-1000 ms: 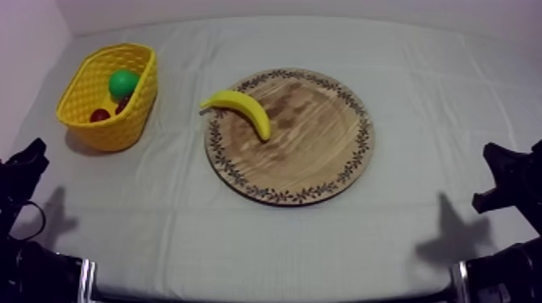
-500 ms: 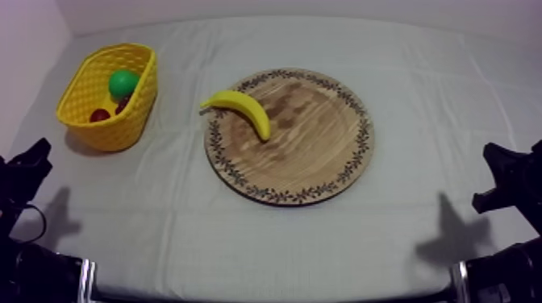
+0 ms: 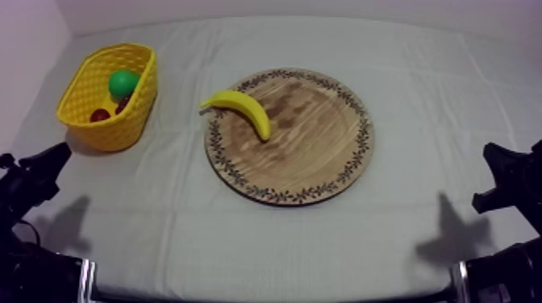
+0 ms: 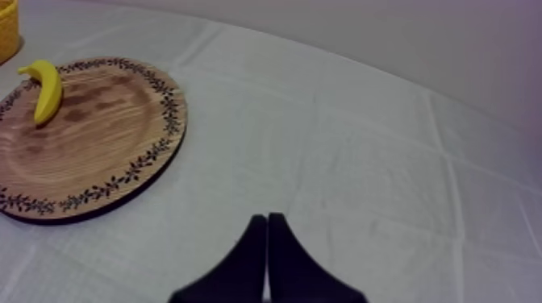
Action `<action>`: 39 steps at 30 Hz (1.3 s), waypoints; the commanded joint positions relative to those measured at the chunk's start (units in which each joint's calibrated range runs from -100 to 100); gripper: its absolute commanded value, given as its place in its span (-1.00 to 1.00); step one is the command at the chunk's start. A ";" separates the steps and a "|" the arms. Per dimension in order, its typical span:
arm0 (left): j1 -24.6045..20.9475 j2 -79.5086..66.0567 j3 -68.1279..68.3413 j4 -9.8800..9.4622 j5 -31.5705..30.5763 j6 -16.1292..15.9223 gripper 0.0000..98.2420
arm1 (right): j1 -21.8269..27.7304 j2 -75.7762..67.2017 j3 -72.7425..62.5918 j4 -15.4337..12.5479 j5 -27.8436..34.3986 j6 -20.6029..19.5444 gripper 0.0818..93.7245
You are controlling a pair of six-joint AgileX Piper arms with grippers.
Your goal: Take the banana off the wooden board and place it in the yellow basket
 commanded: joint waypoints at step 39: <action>16.03 91.63 -74.72 4.66 33.59 -3.43 -1.00 | -0.02 0.00 0.05 -0.02 0.00 -0.02 -1.00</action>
